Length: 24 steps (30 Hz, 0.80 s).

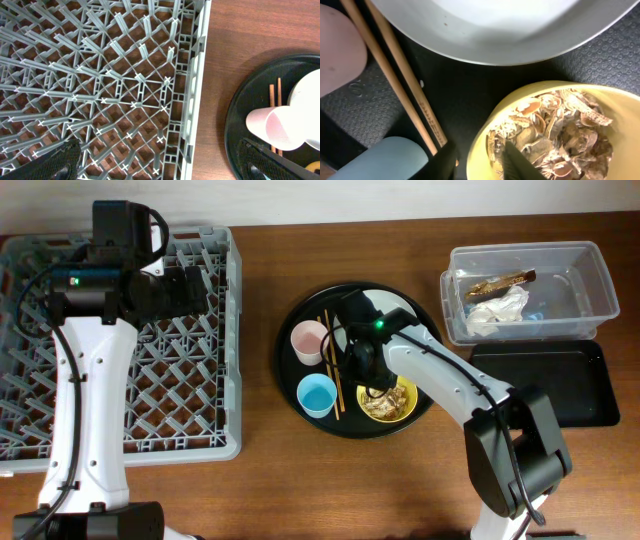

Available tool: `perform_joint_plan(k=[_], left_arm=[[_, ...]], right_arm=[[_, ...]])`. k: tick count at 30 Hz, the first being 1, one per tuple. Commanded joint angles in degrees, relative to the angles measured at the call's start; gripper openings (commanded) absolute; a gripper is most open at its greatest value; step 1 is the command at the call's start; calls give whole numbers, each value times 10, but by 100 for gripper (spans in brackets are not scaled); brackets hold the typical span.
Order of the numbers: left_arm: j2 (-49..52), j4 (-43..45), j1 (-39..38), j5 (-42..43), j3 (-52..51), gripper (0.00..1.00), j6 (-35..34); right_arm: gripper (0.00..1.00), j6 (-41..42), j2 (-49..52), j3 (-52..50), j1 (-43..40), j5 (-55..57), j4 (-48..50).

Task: Sort waste into correct bins and load items into the dishwasher rack
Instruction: 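Move the right gripper to the yellow bowl and grasp its rim, then carry the yellow bowl over the black tray and tip out the shells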

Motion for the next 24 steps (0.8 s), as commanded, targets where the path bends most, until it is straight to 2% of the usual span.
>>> perform_joint_plan(k=[1,8,13,20,24], left_arm=[[5,0,1,4,9,99,-7],[5,0,1,4,9,99,-7],[5,0,1,4,9,99,-7],[5,0,1,4,9,99,-7],[5,0,1,4,9,99,-7]], right_arm=[[31,5,4,-21,5,5,3],[28,12,4,-48,5,3,18],[4,12,4,-48,5,3,7],[4,-23,-10,-12,0,-1,-47],[4,-85,-38,66,-21,6,-136]])
